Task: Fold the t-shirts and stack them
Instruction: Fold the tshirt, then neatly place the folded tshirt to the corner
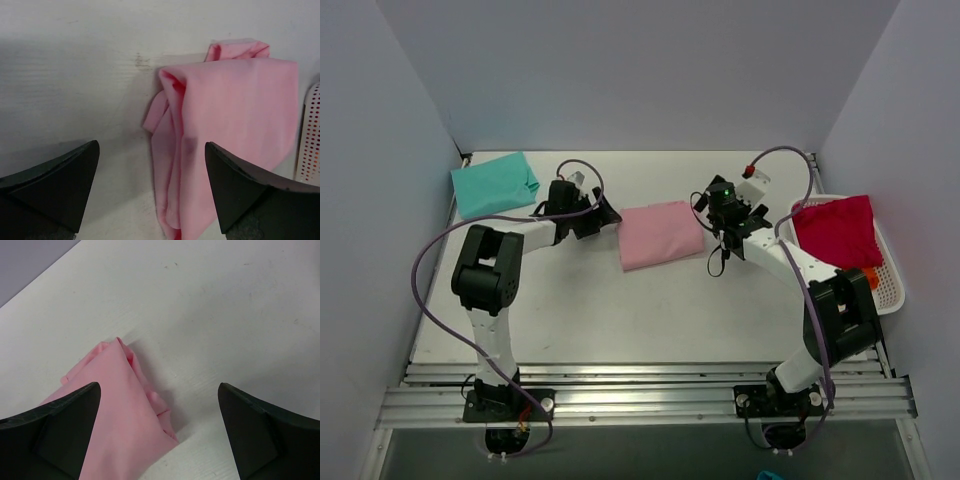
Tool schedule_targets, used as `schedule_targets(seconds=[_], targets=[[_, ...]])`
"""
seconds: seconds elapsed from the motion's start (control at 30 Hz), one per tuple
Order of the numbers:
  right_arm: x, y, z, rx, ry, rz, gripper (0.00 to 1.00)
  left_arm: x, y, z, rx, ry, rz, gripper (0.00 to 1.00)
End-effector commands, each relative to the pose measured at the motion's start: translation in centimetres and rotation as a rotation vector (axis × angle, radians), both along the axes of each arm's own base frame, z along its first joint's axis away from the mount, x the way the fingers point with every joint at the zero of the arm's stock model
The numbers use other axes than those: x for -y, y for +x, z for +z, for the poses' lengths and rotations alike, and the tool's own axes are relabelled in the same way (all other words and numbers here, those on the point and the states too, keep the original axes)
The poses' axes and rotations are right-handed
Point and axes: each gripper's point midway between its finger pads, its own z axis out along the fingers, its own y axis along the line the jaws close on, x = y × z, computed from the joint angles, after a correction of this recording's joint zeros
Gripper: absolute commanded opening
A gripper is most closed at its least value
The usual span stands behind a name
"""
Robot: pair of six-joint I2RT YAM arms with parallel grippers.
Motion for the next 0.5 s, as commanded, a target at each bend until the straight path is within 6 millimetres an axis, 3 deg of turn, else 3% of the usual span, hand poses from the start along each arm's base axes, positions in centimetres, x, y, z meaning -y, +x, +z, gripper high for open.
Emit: schedule_targets(seconds=[0.0, 0.2, 0.47], targets=[[1.4, -1.2, 2.2, 0.060, 0.023, -0.055, 1.00, 1.7, 0.9, 0.4, 0.066, -0.057, -0.027, 0.96], [2.5, -2.3, 3.7, 0.093, 0.032, -0.084, 1.00, 3.3, 0.7, -0.4, 0.067, -0.079, -0.042, 0.96], [3.6, -2.4, 2.5, 0.069, 0.023, -0.114, 1.00, 4.4, -0.6, -0.8, 0.044, -0.099, -0.066, 0.96]])
